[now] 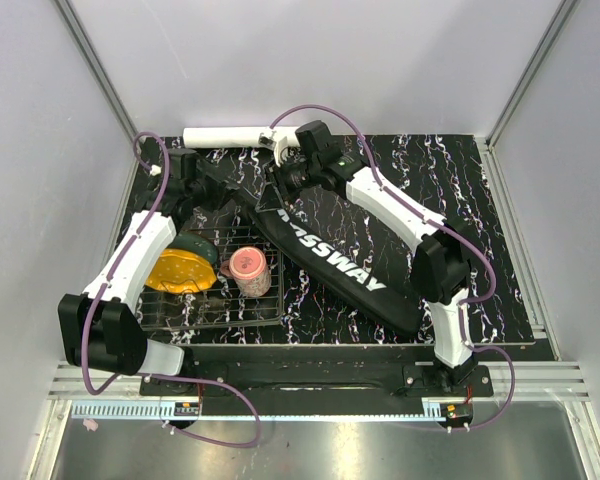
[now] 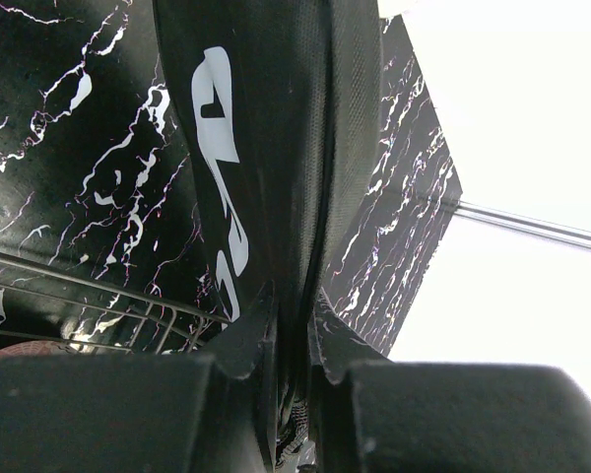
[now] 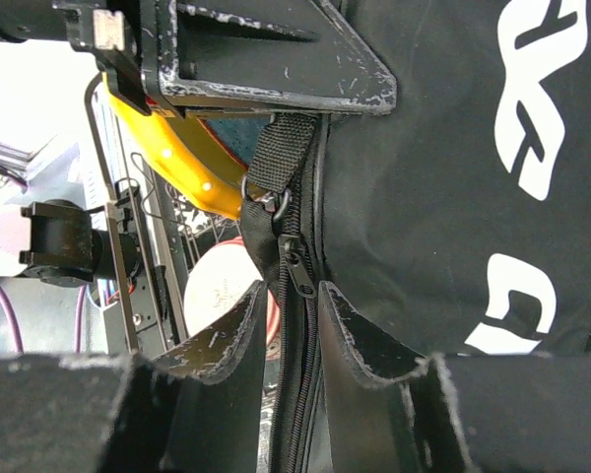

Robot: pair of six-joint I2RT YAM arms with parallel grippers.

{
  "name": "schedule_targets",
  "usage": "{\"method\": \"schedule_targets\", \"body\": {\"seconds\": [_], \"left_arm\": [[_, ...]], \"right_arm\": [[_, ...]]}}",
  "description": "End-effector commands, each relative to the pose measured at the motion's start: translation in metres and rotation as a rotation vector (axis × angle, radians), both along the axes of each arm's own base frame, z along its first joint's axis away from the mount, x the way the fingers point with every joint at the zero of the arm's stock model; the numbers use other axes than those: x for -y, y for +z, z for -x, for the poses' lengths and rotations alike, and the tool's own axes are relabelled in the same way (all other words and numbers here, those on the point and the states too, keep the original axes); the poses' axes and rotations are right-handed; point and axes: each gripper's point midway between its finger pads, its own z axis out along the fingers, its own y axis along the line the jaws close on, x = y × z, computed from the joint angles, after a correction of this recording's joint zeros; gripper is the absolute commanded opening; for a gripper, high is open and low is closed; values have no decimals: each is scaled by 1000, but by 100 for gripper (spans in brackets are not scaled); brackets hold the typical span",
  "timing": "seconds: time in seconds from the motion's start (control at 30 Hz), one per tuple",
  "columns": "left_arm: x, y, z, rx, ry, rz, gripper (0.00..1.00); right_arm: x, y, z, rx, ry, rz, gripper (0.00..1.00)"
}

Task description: Pack up the badminton gear

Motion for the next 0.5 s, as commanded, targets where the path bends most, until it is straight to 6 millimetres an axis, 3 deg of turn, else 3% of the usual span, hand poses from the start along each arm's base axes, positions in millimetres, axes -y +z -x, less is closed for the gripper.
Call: {"method": "schedule_targets", "body": {"seconds": [0.0, 0.47], "left_arm": [[11, 42, -4, 124, -38, 81, 0], [11, 45, -4, 131, -35, 89, 0]], "right_arm": [[-9, 12, 7, 30, 60, -51, 33], [-19, -11, 10, 22, 76, -19, 32]]}}
